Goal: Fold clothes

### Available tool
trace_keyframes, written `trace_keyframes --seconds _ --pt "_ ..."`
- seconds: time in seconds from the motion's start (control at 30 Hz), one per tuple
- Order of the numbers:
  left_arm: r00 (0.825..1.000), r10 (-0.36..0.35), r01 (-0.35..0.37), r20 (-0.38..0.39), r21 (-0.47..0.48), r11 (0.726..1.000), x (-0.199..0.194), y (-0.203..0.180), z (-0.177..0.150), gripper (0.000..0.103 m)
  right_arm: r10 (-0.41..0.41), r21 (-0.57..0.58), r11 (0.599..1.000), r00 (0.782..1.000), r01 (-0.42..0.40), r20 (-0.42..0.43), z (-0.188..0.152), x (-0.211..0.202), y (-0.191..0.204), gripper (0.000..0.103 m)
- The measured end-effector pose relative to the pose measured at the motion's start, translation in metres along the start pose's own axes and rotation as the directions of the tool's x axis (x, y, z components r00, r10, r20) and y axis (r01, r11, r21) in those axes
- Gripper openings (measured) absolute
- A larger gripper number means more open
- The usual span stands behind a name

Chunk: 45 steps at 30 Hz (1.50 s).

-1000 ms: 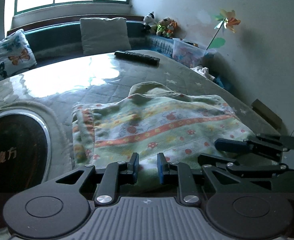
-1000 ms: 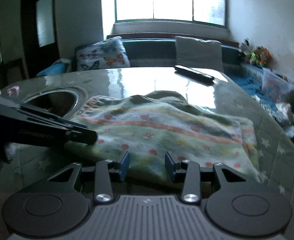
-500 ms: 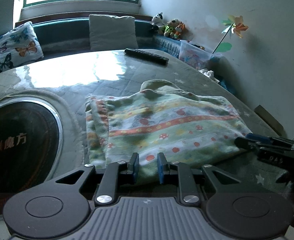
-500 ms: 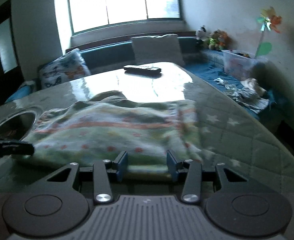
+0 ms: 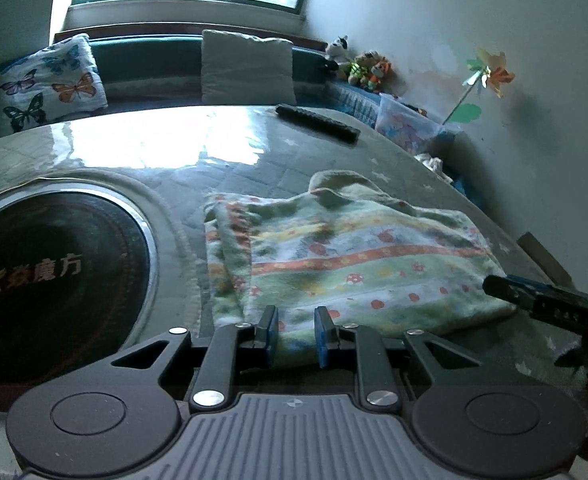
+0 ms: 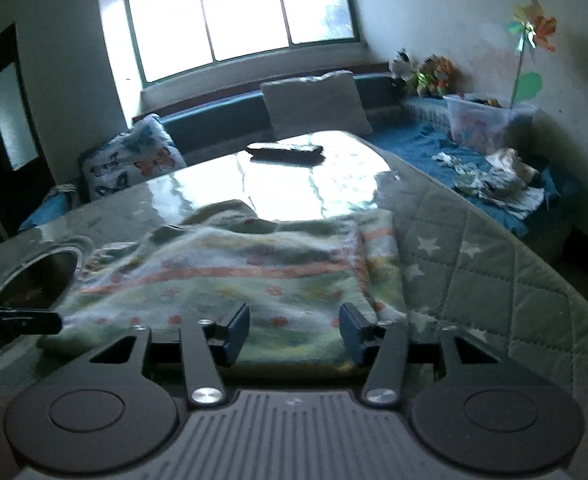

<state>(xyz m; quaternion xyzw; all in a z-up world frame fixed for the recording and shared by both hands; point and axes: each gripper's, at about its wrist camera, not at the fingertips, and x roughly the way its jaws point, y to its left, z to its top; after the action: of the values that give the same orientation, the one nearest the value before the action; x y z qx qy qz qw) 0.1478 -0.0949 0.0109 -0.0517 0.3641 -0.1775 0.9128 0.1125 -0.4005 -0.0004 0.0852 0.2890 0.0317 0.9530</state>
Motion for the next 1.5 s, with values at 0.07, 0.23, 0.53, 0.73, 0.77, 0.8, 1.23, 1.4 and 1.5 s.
trace_keyframes --seconds 0.07,0.23,0.53,0.73,0.77,0.8,1.23,1.4,1.5 --pt "1.0 0.009 -0.009 0.003 -0.01 1.0 -0.001 0.003 -0.001 0.022 0.005 -0.023 1.0 1.0 -0.005 0.007 0.0 -0.001 0.005 0.055" --pt "0.999 0.034 -0.035 -0.016 -0.03 0.999 0.005 0.012 -0.004 0.023 -0.01 -0.019 1.0 1.0 0.01 -0.028 -0.005 0.011 0.003 0.056" --pt "0.999 0.035 -0.035 -0.005 -0.023 0.999 -0.009 0.007 -0.008 0.042 0.02 -0.053 0.998 1.0 -0.02 0.003 -0.003 -0.009 0.016 0.083" --pt "0.999 0.046 -0.046 0.001 -0.008 0.999 -0.021 0.005 -0.015 0.058 0.037 -0.054 0.998 0.999 -0.037 0.002 -0.011 -0.016 0.026 0.093" --pt "0.999 0.049 -0.049 0.003 -0.006 0.999 -0.023 0.005 -0.016 0.061 0.033 -0.052 0.998 0.999 -0.033 0.002 -0.012 -0.017 0.026 0.095" --pt "0.999 0.053 -0.053 0.005 -0.005 0.999 -0.025 0.005 -0.018 0.065 0.032 -0.05 0.998 0.999 -0.032 0.002 -0.013 -0.017 0.027 0.097" --pt "0.995 0.084 -0.085 0.048 0.024 0.996 -0.048 0.004 -0.041 0.1 0.008 -0.019 1.0 1.0 -0.008 -0.009 -0.027 -0.029 0.036 0.103" --pt "0.994 0.091 -0.093 0.053 0.035 0.995 -0.053 0.003 -0.047 0.103 -0.008 0.022 1.0 1.0 0.008 -0.016 -0.031 -0.032 0.038 0.103" --pt "0.994 0.096 -0.098 0.056 0.042 0.994 -0.055 0.002 -0.05 0.103 -0.013 0.02 1.0 1.0 0.013 -0.012 -0.034 -0.034 0.04 0.103"
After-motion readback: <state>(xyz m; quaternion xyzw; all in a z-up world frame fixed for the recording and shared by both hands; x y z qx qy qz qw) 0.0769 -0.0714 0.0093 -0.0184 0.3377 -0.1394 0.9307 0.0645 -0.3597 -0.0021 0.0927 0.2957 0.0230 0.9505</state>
